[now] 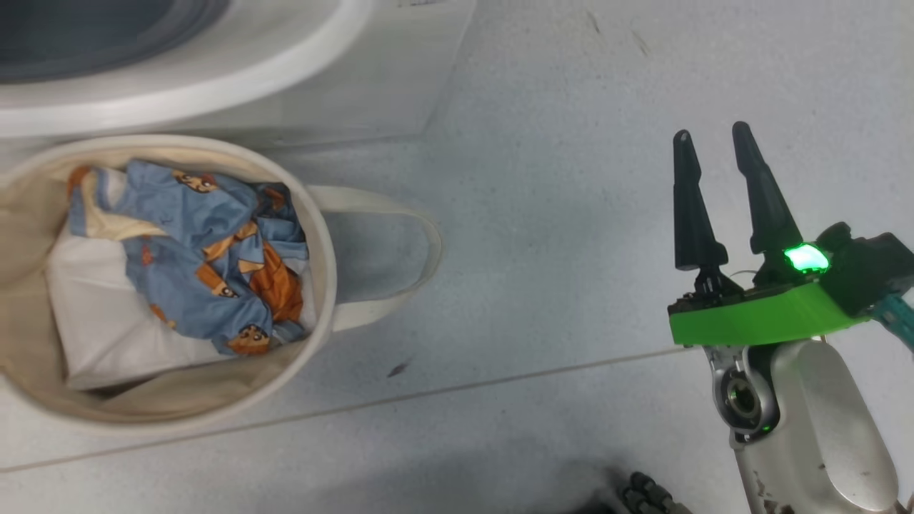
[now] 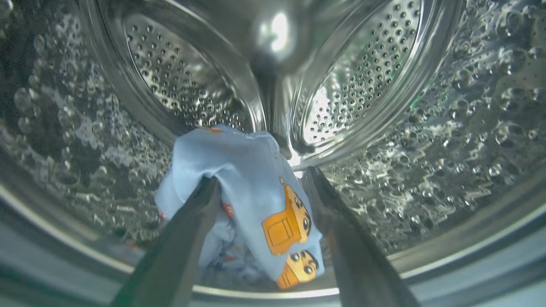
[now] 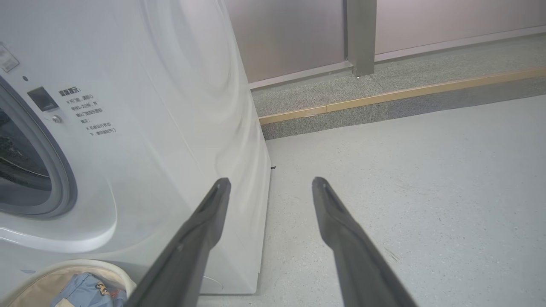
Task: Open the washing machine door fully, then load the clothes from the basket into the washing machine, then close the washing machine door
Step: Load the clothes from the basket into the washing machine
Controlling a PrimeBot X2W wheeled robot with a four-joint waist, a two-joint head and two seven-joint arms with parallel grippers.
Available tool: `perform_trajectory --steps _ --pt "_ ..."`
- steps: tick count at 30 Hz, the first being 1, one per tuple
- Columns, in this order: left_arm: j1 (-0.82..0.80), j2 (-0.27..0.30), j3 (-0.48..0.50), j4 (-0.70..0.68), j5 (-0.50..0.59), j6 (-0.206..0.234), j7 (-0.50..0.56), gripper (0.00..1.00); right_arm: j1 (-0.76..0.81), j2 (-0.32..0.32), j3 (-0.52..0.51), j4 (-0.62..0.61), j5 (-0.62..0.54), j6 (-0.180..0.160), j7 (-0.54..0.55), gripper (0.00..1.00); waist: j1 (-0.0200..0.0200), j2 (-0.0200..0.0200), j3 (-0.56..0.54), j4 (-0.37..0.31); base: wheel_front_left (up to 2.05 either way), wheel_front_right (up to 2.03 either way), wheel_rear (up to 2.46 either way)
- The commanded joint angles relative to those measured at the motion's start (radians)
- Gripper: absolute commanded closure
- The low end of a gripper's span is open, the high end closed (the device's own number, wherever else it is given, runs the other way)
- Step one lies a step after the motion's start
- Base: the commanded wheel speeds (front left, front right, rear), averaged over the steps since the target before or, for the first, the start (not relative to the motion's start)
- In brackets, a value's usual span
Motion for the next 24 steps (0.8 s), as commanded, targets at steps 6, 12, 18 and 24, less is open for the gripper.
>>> perform_trajectory --steps 6,12,18,24 --pt "0.100 0.026 -0.027 -0.022 -0.070 0.001 -0.016 0.00 0.005 0.000 0.018 0.006 -0.019 0.001 -0.012 0.00 0.0001 -0.0001 -0.087 0.035 0.00 0.00 0.00" --pt "0.222 0.016 -0.060 -0.049 -0.075 0.001 -0.038 0.00 0.016 0.000 0.016 0.050 -0.020 0.001 -0.001 0.00 0.0001 -0.0001 -0.191 0.067 0.00 0.00 0.00" --pt "0.335 -0.012 -0.021 -0.085 -0.040 0.001 -0.042 0.00 0.044 0.000 0.004 0.085 -0.020 0.001 0.012 0.00 0.0001 -0.0001 -0.297 0.106 0.00 0.00 0.00" --pt "0.463 -0.033 0.008 -0.112 -0.016 0.002 -0.042 0.00 0.072 0.000 0.008 0.106 -0.013 0.001 0.023 0.00 0.0001 -0.0001 -0.378 0.120 0.00 0.00 0.00"
